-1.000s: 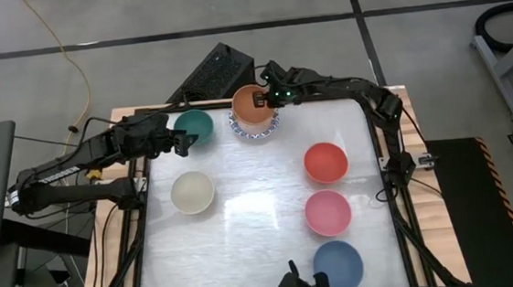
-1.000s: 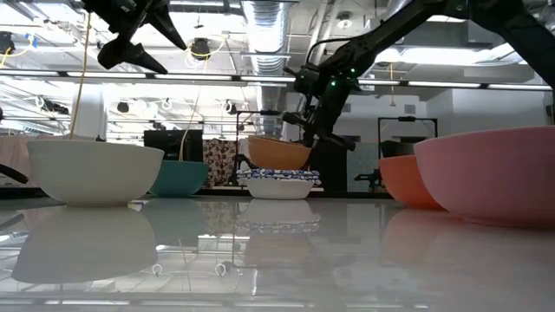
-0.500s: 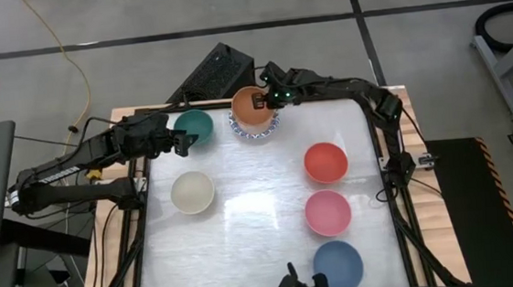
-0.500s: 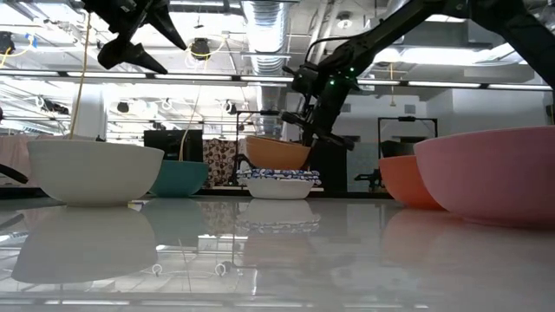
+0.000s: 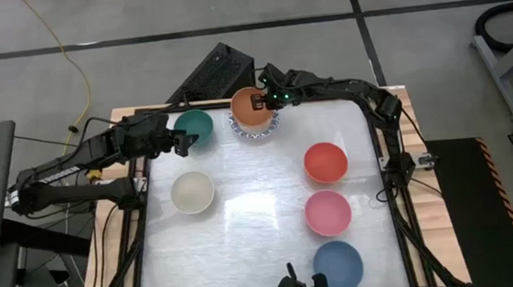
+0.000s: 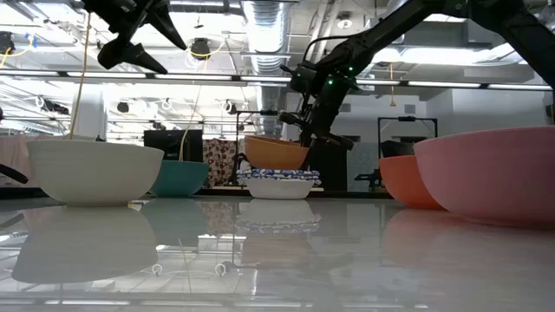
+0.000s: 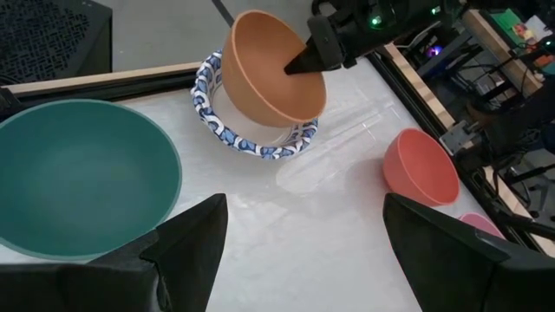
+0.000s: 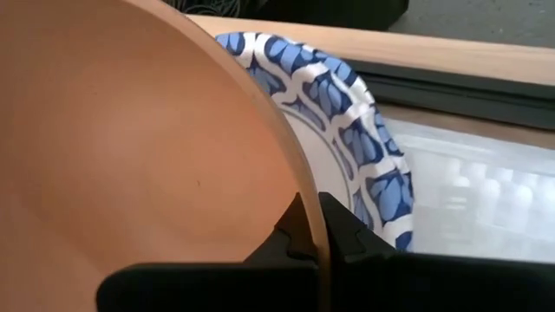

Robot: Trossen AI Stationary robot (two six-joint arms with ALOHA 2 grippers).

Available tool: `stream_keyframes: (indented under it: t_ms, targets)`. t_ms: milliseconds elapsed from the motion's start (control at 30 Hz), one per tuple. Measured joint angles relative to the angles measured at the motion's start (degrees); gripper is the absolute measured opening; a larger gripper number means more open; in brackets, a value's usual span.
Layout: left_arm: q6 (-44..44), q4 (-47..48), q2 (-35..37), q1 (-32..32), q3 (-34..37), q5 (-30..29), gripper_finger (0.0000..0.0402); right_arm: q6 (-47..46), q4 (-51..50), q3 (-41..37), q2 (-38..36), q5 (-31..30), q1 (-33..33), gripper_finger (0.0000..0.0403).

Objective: Nest bowls inside each other by size order
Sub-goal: Stack the brown bowl on top of the white and blue plate

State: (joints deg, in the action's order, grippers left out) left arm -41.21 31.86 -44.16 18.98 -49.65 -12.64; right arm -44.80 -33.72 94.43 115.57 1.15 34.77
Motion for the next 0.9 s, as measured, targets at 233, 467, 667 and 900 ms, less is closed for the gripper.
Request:
stream_keyframes:
  t_ms: [233, 467, 667, 900]
  targets:
    - [0.06, 0.55, 0.00, 0.00, 0.00, 0.00, 0.0297, -0.04, -0.05, 0.00, 0.00, -0.02, 0.54, 0.0006]
    - [0.04, 0.52, 0.00, 0.02, 0.00, -0.09, 0.0297, 0.55, -1.27, 0.00, 0.02, 0.05, 0.63, 0.0006]
    - [0.04, 0.54, 0.00, 0.00, 0.00, -0.71, 0.0297, 1.25, -3.73, 0.00, 0.07, 0.24, 0.62, 0.0006]
    - [0.04, 0.52, 0.00, 0.02, 0.00, -1.25, 0.0297, 0.93, -3.37, 0.00, 0.07, 0.24, 0.61, 0.0006]
